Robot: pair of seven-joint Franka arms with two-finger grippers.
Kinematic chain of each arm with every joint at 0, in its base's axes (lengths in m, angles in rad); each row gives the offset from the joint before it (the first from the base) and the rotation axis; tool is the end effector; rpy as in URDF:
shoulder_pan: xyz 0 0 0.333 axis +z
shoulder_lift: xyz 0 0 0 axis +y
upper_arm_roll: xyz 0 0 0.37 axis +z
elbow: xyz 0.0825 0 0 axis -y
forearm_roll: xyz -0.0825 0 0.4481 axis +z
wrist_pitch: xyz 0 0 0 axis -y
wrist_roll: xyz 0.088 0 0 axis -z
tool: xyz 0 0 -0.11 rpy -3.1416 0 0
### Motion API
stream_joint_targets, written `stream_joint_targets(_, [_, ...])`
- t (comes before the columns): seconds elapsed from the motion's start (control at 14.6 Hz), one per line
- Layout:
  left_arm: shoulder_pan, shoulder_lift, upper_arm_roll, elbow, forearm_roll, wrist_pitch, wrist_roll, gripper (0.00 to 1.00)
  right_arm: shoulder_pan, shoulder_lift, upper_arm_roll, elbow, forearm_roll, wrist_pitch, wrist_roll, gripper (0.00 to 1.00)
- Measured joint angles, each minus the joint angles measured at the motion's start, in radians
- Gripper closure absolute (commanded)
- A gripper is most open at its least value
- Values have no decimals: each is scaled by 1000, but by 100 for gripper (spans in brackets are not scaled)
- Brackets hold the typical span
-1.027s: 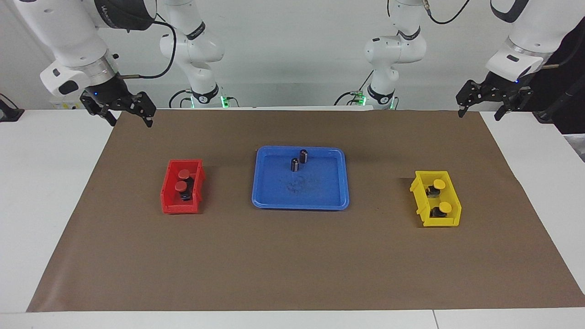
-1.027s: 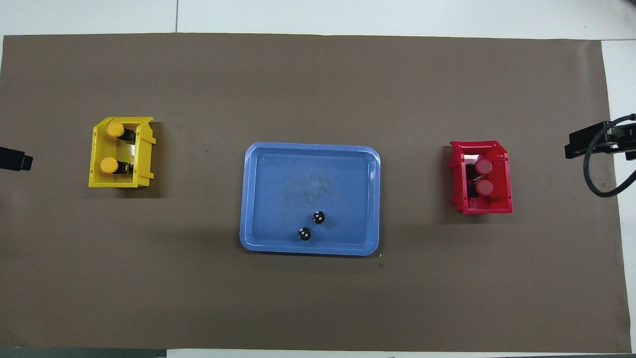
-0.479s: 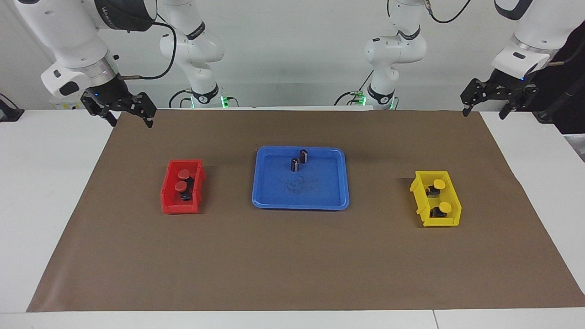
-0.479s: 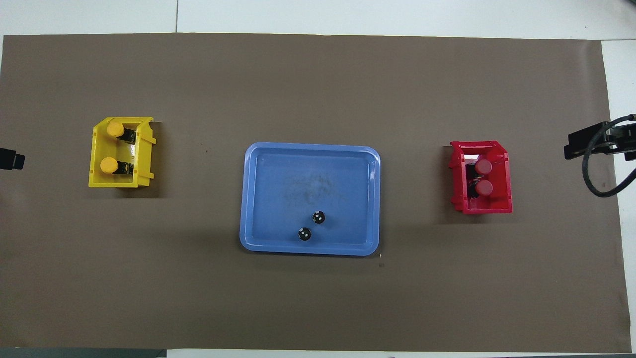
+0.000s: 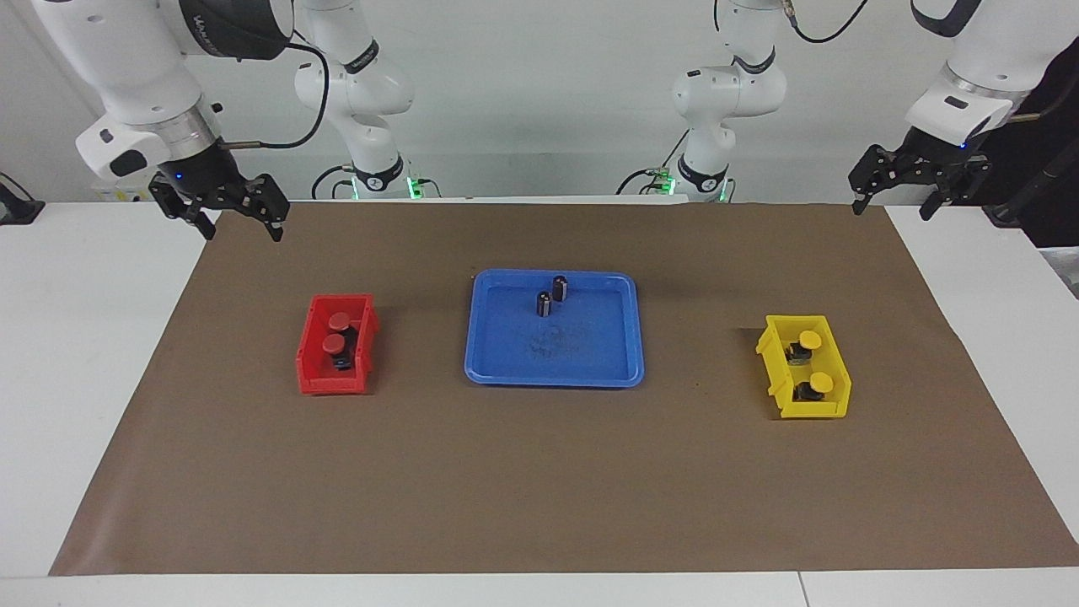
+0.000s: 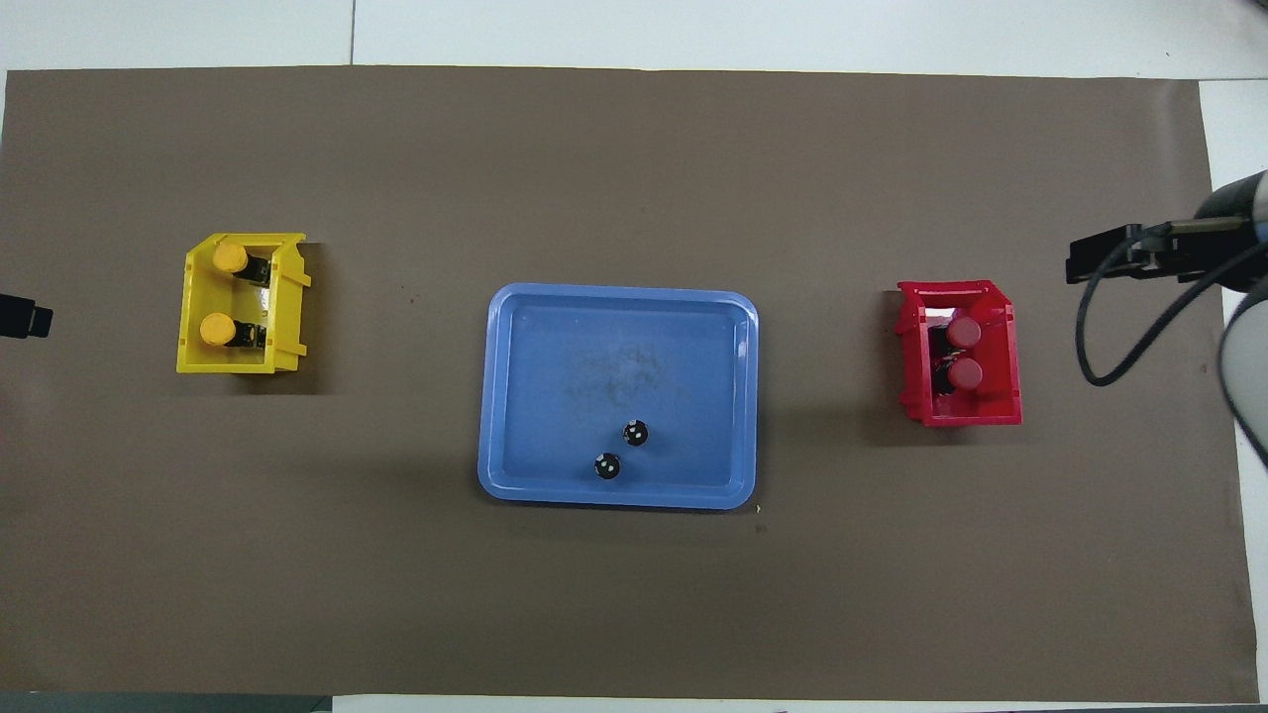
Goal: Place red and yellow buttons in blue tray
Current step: 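Reach the right gripper down into the red bin to a red button, then grasp a red button with the right gripper while the left gripper reaches the yellow bin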
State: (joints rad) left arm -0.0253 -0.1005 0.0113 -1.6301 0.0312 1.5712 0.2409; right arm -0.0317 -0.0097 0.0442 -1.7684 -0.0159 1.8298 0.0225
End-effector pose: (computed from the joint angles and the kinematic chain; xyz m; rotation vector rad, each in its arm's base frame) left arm 0.5818 -0.0043 0.7041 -3.0814 0.3939 -0.0589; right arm 0.6301 0.0067 0.5977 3.1249 -0.0101 0.1115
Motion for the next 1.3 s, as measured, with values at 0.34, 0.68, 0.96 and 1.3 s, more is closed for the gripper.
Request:
stream_joint_targets(0.34, [0, 0, -1, 0, 0, 0, 0, 0, 9, 39, -2, -208, 0, 275, 9, 24])
stream_joint_targets(0.68, [0, 0, -1, 0, 0, 1, 0, 0, 8, 70, -3, -342, 0, 435, 9, 32])
stream_joint_targets(0.96, [0, 0, -2, 0, 0, 2, 1, 0, 8, 70, -3, -390, 0, 500, 9, 36])
stream_joint_targets(1.3, [0, 0, -10, -3, 0, 2, 1, 0, 8, 73, -3, -400, 0, 510, 9, 37])
